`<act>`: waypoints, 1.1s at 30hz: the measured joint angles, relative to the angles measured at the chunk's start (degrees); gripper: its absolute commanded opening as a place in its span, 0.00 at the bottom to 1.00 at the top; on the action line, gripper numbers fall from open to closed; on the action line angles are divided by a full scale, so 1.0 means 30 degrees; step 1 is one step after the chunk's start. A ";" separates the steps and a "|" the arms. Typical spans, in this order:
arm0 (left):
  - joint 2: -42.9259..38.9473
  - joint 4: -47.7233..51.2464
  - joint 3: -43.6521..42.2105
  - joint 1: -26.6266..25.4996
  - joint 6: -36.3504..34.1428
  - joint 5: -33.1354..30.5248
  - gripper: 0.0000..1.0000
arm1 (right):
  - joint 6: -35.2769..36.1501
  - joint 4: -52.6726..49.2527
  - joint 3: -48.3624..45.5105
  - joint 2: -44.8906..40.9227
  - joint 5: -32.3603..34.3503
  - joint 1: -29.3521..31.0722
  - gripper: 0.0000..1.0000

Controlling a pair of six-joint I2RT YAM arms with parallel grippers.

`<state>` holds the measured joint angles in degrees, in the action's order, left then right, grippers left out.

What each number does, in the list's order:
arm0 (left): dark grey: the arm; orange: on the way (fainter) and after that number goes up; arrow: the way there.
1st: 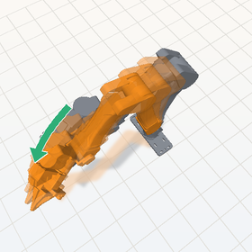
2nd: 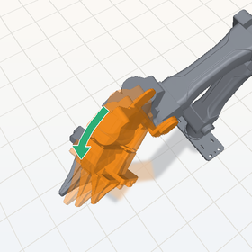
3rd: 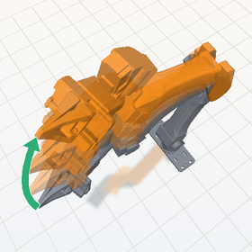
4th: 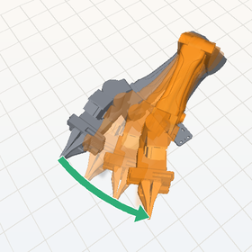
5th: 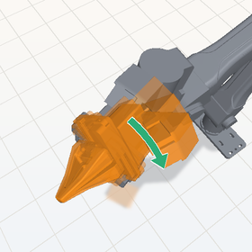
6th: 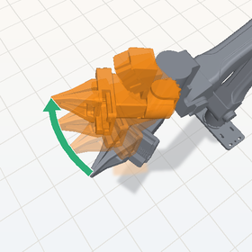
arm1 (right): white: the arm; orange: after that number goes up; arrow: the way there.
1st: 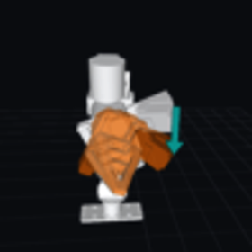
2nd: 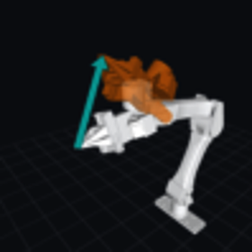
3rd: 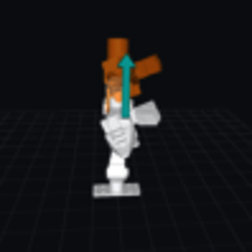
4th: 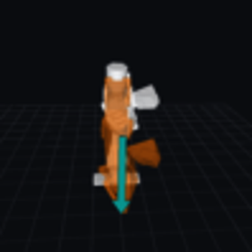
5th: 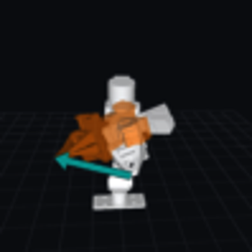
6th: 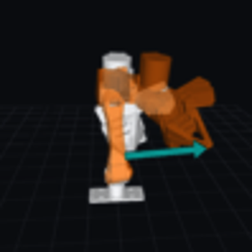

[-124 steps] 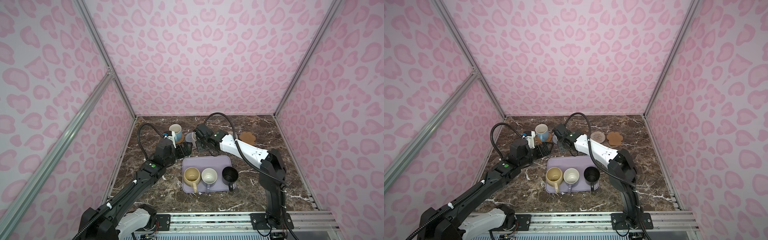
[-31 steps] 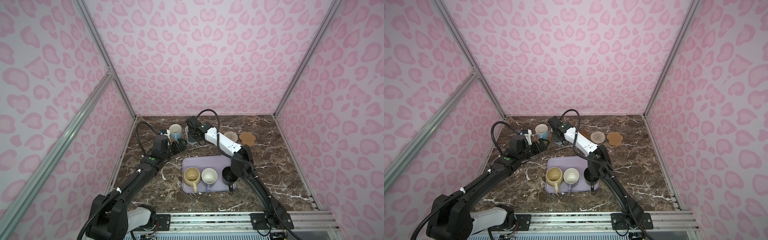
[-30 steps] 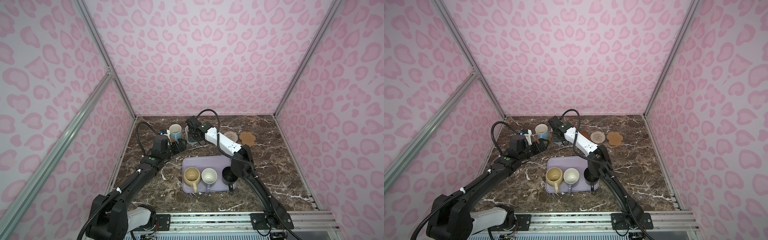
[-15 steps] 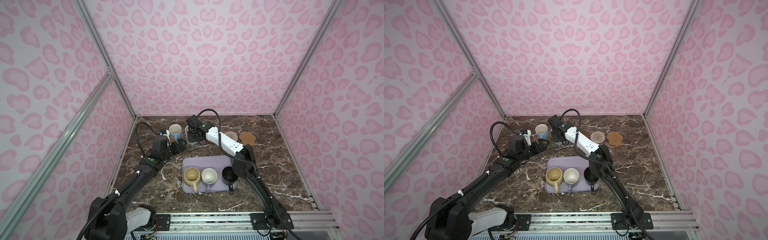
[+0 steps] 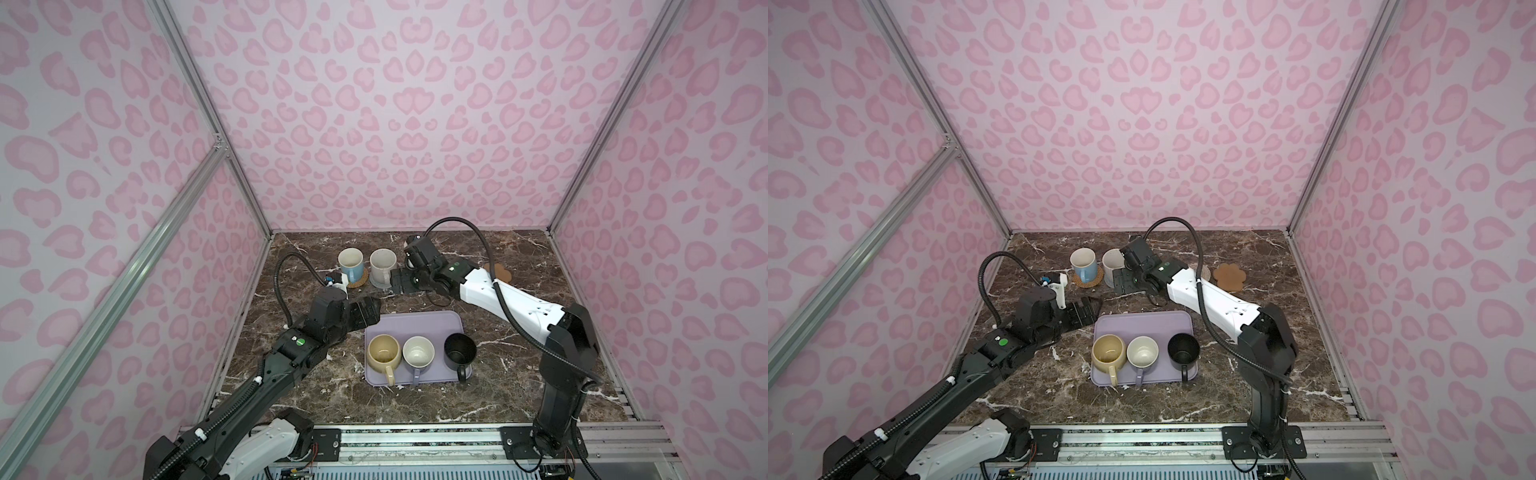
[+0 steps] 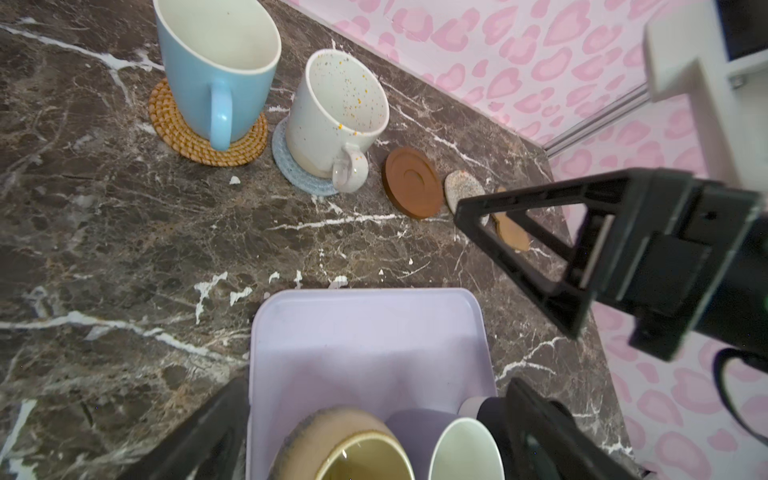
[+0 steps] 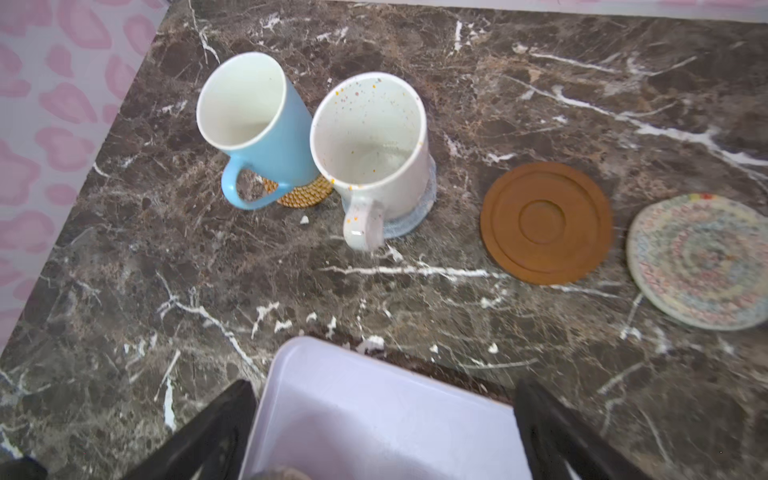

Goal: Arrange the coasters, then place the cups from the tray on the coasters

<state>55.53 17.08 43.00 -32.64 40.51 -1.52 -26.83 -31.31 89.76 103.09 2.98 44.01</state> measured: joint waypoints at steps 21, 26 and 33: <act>0.1195 0.6951 0.0000 -0.8888 0.4313 -0.3541 0.97 | 0.3577 0.5508 -1.1817 -0.9486 -0.3344 0.0714 0.98; 0.2994 0.7220 0.0000 -0.9712 0.5268 -0.4036 0.97 | 0.4160 0.5887 -1.2080 -0.9850 -0.3869 0.0976 0.99; 0.5523 0.7519 0.0532 -1.0593 0.5996 -0.4860 0.94 | 0.4299 0.6127 -1.2837 -1.0907 -0.3861 0.1042 0.99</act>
<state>72.10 39.64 44.60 -64.42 58.50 -16.10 -13.93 -12.93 51.24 70.37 -8.60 47.13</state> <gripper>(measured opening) 0.981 0.990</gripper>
